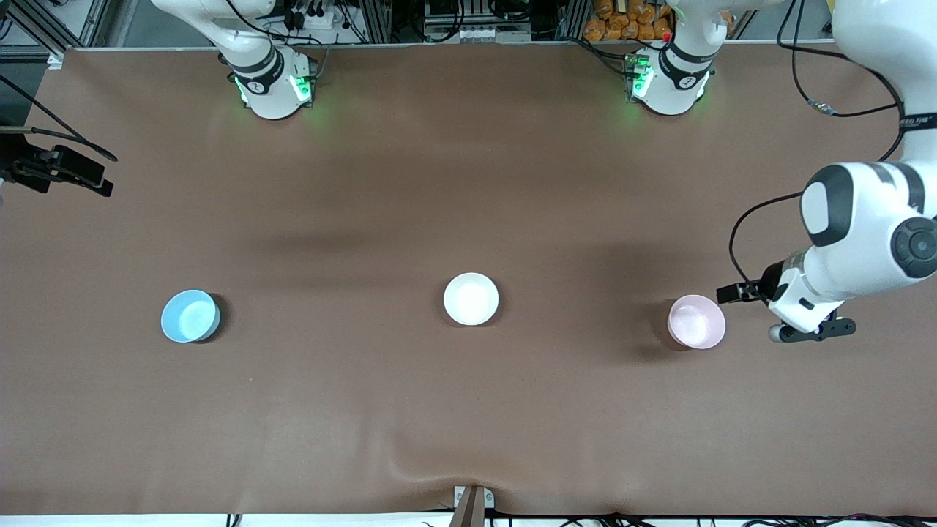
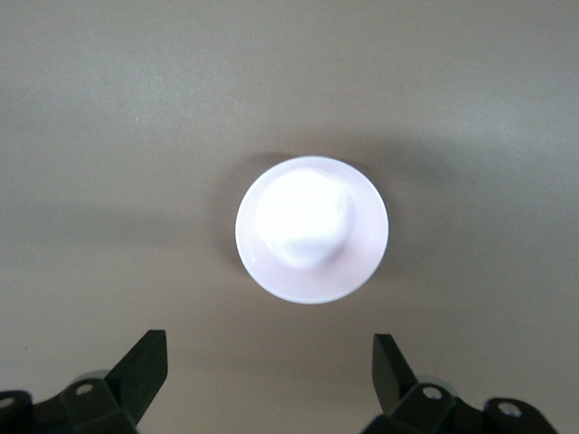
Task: Stack pink and blue bowls on white bowl
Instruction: 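Move the left gripper down over the pale pink bowl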
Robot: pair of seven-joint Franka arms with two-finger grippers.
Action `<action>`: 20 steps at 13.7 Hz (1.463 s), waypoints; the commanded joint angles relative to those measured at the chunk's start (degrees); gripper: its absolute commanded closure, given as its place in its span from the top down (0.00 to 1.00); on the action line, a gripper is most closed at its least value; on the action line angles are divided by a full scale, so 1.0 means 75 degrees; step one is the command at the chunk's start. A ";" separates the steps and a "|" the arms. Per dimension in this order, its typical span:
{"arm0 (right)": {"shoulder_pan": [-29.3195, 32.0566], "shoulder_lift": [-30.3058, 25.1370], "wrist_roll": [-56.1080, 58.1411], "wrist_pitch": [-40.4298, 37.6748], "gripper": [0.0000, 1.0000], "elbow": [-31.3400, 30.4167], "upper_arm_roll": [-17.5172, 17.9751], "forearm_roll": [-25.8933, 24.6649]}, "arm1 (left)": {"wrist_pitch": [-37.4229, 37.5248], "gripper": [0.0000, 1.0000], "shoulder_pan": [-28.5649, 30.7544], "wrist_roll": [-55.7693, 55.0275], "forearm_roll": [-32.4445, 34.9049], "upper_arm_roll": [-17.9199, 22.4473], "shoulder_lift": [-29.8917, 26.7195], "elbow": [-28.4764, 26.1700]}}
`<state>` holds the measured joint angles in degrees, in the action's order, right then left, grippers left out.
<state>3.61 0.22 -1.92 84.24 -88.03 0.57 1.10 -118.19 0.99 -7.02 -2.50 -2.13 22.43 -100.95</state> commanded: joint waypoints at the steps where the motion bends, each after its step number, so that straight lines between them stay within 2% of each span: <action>1: 0.0104 0.0041 -0.0084 -0.0006 1.00 0.0065 0.0064 -0.0041 | -0.0493 1.00 0.0184 0.0139 -0.0054 -0.0009 0.0417 0.0007; 7: 0.0116 0.0087 -0.0096 -0.0006 1.00 0.0065 0.0064 -0.0041 | -0.1572 1.00 0.0501 0.0420 -0.0089 -0.0021 0.1227 0.0007; 13: 0.0186 0.0334 -0.0107 0.0018 1.00 0.0065 0.0064 -0.0029 | -0.1702 1.00 0.0501 0.0432 -0.0089 -0.0021 0.1568 0.0007; 15: 0.0198 0.0427 -0.0107 0.0030 1.00 0.0065 0.0064 -0.0029 | -0.1702 0.69 0.0501 0.0432 -0.0101 -0.0021 0.1614 -0.0039; 17: 0.0210 0.0544 -0.0096 0.0053 1.00 0.0077 0.0064 -0.0029 | -0.1702 0.51 0.0501 0.0432 -0.0112 -0.0021 0.1684 -0.0039; 18: 0.0245 0.0672 -0.0096 0.0157 1.00 0.0089 0.0064 -0.0018 | -0.1702 0.39 0.0490 0.0432 -0.0112 -0.0021 0.1720 -0.0039; 19: 0.0268 0.0743 -0.0049 0.0240 1.00 0.0089 0.0064 -0.0017 | -0.1690 0.17 0.0432 0.0432 -0.0112 -0.0021 0.1720 -0.0051; 20: 0.0315 0.0814 -0.0025 0.0287 1.00 0.0089 0.0064 -0.0029 | -0.1690 0.00 0.0385 0.0432 -0.0124 -0.0021 0.1720 -0.0086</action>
<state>4.40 4.92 -1.94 85.74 -88.08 0.28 1.08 -130.36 4.40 -4.79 -2.50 -2.19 35.35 -101.12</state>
